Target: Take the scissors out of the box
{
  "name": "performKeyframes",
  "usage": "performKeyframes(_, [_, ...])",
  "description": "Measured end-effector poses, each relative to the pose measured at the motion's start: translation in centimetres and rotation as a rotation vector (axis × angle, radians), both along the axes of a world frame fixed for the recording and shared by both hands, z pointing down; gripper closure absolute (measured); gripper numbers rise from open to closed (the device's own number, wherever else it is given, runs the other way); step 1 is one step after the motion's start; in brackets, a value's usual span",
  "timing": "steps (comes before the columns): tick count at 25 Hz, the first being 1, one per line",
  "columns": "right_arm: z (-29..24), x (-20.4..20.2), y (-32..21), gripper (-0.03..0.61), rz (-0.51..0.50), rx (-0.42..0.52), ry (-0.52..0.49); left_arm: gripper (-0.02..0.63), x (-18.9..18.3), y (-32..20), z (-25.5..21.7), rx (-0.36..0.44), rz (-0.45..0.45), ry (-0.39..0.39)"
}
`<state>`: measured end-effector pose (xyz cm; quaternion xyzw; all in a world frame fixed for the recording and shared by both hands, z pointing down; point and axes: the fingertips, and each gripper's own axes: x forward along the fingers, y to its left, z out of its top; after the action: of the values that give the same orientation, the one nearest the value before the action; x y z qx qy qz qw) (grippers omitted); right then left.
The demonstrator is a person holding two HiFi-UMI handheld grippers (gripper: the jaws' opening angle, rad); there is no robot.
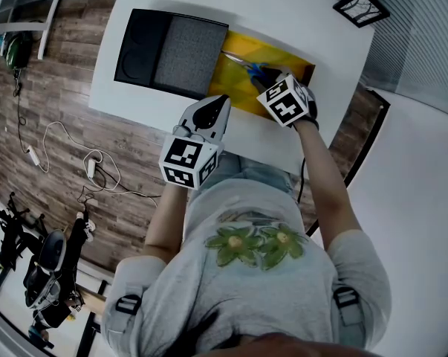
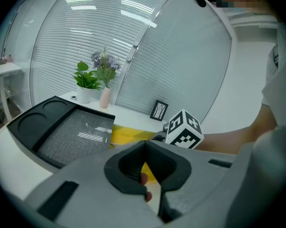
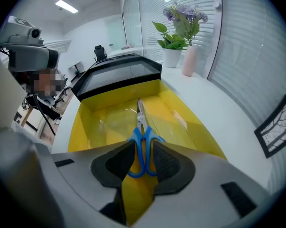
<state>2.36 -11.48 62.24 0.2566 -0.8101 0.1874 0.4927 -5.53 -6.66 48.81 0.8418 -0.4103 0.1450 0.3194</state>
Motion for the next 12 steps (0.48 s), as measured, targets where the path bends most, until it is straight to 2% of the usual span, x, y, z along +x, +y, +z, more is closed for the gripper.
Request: performKeyframes(12, [0.12,0.07,-0.03,0.491,-0.002,-0.018,-0.012,0.606,0.08,-0.25,-0.78,0.019,0.001,0.004])
